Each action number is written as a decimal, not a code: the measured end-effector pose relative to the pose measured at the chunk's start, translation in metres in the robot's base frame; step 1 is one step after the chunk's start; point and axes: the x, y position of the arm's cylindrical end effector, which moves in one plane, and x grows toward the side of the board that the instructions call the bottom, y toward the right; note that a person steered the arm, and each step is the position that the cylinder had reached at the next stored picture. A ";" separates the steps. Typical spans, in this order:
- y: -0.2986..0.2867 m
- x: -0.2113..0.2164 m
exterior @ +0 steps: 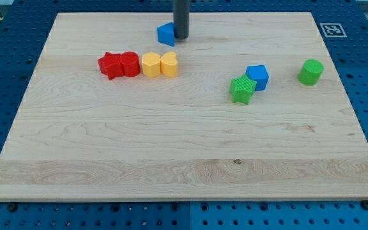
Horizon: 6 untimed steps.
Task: Slide triangle above the red star
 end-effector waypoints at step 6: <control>-0.102 0.032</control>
